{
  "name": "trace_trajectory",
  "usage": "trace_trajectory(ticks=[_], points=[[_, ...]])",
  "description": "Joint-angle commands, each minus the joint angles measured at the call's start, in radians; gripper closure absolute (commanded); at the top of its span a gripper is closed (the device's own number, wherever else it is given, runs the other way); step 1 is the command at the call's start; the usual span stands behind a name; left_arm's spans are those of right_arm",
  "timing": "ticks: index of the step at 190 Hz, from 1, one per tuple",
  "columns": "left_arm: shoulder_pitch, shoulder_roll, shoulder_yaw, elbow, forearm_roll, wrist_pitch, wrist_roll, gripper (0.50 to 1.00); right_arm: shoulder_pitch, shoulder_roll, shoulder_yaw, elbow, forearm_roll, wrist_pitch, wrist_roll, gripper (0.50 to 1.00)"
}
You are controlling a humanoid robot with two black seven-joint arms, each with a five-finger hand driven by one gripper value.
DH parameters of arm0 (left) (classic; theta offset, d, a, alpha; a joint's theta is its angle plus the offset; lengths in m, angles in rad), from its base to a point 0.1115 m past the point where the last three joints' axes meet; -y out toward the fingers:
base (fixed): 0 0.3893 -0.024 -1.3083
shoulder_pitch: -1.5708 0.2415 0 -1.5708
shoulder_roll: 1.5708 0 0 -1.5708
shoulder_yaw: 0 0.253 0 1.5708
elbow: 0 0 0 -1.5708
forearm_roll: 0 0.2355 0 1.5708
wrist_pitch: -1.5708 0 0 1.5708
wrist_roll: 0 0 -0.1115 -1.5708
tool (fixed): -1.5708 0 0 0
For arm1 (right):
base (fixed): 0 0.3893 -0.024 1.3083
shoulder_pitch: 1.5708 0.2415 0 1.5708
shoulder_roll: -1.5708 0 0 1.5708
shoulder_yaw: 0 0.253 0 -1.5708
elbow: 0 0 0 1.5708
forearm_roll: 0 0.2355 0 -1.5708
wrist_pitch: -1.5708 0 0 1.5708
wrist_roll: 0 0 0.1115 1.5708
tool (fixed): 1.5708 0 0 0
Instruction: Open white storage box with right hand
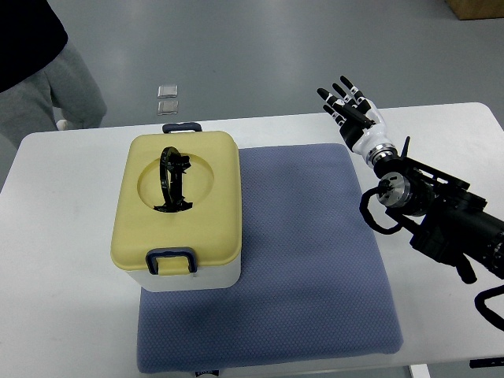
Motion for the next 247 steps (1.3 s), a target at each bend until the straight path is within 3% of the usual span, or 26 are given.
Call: trace_trajectory(ticks=[1,247], points=[[0.0,0.0,0.002,0.003,-0.001,0.0,0.003,0.5,0.0,0.0,0.0,0.0,0.0,0.0,0.0,0.57],[-0.006,0.0,0.003,0.011,-0.002,0.008,0.002,0.5,0.011,-0.014,0.0,0.001,0.0,0.008,0.0,0.57]])
